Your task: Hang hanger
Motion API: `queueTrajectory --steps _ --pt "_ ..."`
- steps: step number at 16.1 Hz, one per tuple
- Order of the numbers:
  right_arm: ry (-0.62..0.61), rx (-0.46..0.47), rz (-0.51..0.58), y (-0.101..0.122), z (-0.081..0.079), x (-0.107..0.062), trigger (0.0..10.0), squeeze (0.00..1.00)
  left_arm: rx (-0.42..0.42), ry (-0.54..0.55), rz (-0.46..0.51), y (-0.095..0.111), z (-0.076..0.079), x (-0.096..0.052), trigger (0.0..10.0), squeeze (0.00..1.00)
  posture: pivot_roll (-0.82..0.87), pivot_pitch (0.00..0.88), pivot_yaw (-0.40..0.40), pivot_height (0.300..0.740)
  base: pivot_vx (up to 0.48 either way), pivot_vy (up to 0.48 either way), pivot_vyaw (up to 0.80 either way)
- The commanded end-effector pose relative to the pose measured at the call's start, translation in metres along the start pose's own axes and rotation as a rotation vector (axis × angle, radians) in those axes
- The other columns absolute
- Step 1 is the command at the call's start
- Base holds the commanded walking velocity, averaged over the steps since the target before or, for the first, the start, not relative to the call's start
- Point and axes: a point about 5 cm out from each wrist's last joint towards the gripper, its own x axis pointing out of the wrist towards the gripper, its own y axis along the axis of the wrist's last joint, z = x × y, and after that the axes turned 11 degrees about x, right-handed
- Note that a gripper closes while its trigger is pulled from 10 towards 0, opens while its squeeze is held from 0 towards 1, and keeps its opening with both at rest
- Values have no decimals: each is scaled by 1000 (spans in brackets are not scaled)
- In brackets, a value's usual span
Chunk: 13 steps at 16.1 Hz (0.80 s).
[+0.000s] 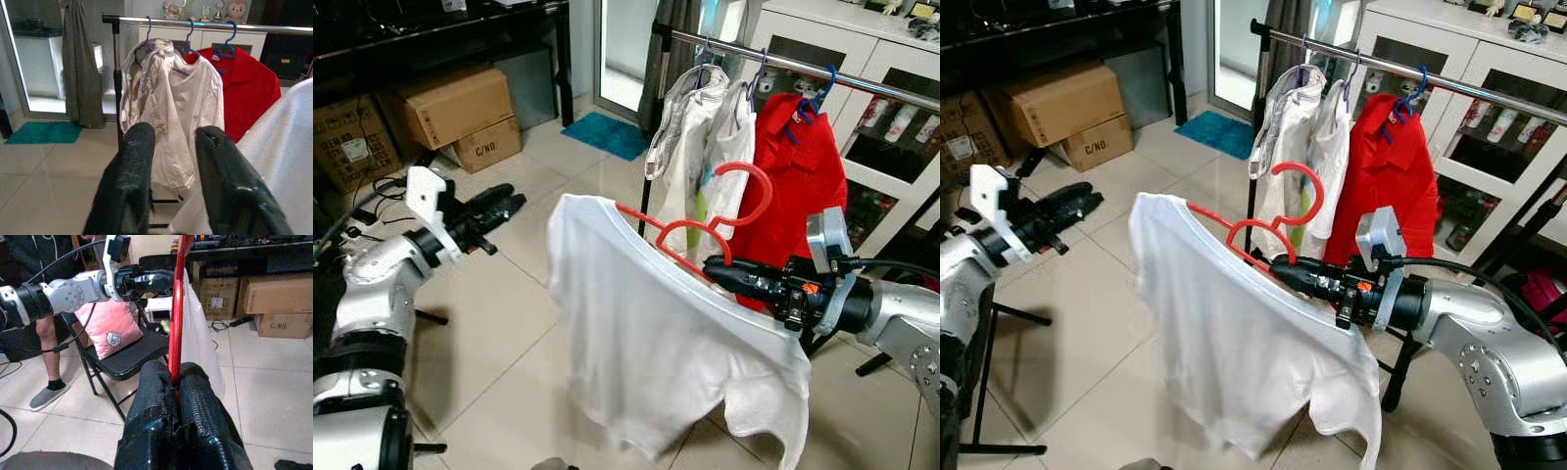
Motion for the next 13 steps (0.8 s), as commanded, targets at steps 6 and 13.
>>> queueTrajectory --steps 6,13 --pt "-356 119 96 -34 18 11 10000 0 -84 117 -16 -12 41 9 10000 1000 -147 0 -14 740 0 0 0" --pt "-921 53 119 -63 41 -7 10000 0 -32 307 -165 -22 79 5 10000 0 -135 0 -33 740 0 0 0"
